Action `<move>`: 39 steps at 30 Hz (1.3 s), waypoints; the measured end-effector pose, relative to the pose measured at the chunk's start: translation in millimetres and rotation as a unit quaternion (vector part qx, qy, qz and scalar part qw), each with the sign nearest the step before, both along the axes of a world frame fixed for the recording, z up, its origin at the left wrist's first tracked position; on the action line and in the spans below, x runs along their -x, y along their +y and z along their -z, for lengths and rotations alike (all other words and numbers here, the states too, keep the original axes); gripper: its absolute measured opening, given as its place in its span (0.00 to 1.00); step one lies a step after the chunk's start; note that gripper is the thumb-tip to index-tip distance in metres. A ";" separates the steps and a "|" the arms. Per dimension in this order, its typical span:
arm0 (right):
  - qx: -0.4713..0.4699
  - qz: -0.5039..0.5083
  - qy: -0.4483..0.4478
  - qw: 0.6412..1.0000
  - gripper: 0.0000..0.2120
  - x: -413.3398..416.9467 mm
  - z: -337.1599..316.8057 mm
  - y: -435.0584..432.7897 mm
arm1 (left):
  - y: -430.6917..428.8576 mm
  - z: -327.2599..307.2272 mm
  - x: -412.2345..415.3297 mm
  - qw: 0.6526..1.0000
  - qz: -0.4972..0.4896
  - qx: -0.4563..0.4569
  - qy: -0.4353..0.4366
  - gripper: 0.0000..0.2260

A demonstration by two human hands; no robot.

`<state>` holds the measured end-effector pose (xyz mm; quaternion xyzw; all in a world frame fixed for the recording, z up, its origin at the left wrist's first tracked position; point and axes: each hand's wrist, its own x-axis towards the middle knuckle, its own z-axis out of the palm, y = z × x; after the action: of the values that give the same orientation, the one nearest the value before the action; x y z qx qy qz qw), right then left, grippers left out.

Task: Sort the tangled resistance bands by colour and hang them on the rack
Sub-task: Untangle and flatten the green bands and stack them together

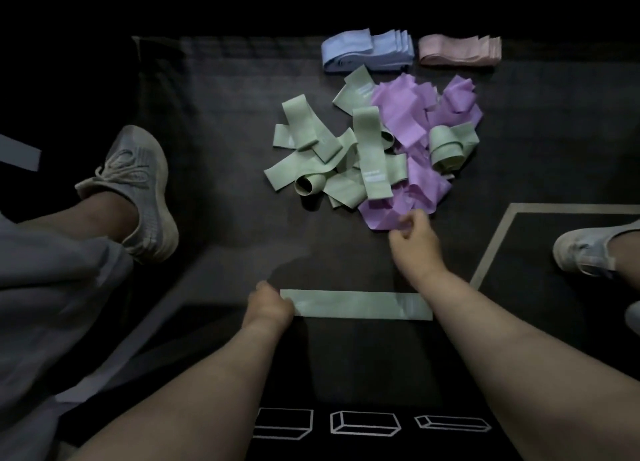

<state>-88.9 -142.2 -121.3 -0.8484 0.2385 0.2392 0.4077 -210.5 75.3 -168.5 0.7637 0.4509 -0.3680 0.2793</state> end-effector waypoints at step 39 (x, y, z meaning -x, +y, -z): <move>-0.020 -0.106 -0.439 0.892 0.09 -105.8 -202.1 9.7 | -54.7 -187.6 -120.8 0.888 -0.105 0.227 -0.386 0.10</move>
<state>16.9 -132.5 80.8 -0.8791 -0.0611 -0.1111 0.4595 -89.7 20.6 19.1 0.7097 0.2890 -0.1047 0.6340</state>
